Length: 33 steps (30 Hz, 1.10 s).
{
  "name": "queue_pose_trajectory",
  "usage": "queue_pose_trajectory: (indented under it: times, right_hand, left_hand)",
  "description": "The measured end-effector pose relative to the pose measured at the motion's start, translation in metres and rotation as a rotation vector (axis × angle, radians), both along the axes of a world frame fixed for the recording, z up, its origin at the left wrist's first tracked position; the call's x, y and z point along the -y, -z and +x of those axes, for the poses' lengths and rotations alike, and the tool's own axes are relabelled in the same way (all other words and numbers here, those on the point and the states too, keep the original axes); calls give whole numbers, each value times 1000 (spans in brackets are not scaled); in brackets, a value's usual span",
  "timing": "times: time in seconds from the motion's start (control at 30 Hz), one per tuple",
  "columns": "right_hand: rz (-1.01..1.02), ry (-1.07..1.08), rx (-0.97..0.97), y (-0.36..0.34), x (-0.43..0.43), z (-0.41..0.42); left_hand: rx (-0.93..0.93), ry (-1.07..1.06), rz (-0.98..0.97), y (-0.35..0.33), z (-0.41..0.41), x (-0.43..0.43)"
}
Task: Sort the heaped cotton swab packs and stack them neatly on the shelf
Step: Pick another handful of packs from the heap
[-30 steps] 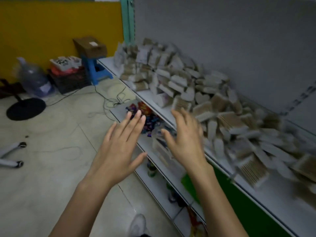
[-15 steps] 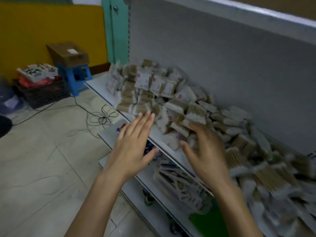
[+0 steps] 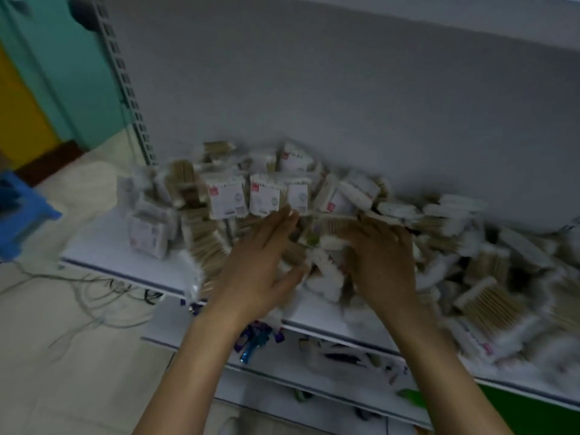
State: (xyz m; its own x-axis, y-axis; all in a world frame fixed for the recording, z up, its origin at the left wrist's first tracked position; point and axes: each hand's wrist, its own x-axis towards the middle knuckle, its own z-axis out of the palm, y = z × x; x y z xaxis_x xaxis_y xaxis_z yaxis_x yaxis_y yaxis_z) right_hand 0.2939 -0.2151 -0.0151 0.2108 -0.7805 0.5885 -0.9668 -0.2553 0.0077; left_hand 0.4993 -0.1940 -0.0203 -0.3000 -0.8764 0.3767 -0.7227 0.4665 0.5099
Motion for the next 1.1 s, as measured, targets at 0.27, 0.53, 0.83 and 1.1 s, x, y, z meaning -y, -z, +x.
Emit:
queue_pose_trajectory:
  times: [0.27, 0.53, 0.83, 1.1]
  right_hand:
    - [36, -296, 271, -46, -29, 41]
    - [218, -218, 809, -81, 8, 44]
    - [512, 340, -149, -58, 97, 1]
    - [418, -5, 761, -80, 47, 39]
  left_hand:
    - [-213, 226, 35, -9, 7, 38]
    - [-498, 272, 324, -17, 20, 46]
    - [-548, 180, 353, -8, 60, 38]
    - [-818, -67, 167, -21, 53, 47]
